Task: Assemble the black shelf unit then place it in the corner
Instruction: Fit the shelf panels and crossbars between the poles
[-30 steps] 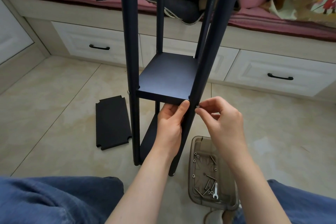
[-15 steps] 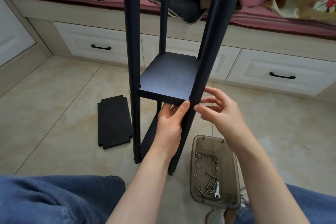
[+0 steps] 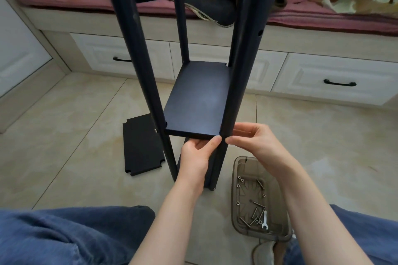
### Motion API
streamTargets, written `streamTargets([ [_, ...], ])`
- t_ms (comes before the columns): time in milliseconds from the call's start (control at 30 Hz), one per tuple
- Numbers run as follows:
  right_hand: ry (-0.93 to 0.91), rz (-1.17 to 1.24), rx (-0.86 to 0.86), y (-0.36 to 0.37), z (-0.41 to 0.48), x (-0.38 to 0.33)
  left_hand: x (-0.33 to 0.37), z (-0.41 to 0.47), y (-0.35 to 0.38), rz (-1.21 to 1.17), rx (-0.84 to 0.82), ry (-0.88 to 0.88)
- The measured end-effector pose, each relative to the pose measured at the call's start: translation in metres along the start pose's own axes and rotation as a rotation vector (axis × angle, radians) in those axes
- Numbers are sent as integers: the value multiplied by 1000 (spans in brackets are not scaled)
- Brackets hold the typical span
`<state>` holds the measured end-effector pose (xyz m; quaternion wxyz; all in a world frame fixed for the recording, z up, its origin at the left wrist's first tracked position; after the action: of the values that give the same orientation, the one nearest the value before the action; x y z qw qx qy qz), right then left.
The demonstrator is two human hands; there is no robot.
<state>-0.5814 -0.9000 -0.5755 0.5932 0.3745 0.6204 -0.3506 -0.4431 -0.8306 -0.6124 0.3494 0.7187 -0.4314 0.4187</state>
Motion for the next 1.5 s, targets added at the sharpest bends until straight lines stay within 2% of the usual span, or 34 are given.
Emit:
streamTargets([
  [200, 37, -33, -25, 0, -3, 14, -2, -8, -13, 133, 114, -32],
  [300, 25, -11, -37, -1, -3, 17, 9, -17, -20, 336, 151, -32],
  [367, 19, 0, -29, -1, -2, 19, 34, -26, -30, 601, 293, 111],
  [433, 9, 11, -30, -1, -2, 20, 68, -44, -25, 810, 426, 388],
  [500, 1, 23, -47, 1, -2, 20, 81, -57, -2, 961, 388, 625],
  [533, 0, 28, -57, 2, -2, 20, 78, -58, 6, 1014, 350, 683],
  [733, -4, 47, -83, 7, -4, 17, 69, -50, 21, 958, 313, 718],
  [833, 75, -8, -79, 6, -6, 21, 69, -46, 23, 944, 303, 741],
  [900, 140, 53, -109, 5, -6, 25, 67, -46, 22, 941, 302, 739],
  [1000, 243, 213, 21, -4, -2, 32, 66, -46, 22, 935, 300, 743],
  [1067, 294, 184, 110, -8, 1, 37, 66, -45, 23, 931, 295, 743],
  [1300, 271, 15, -10, 13, 10, 28, 64, -42, 24, 954, 254, 737],
  [1500, 268, 50, -63, 13, 12, 30, 56, -40, 27, 1126, 209, 774],
])
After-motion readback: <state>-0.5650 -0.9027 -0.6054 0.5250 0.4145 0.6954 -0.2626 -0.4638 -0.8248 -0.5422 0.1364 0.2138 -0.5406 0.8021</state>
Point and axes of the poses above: each hand's wrist, its own z-axis towards the middle knuckle, its own y-axis out of the palm, x = y × z, the point moved 10 cm from there along z, towards the middle knuckle, and after that the axes turned 5 degrees about -y, right-handed, at the moved point
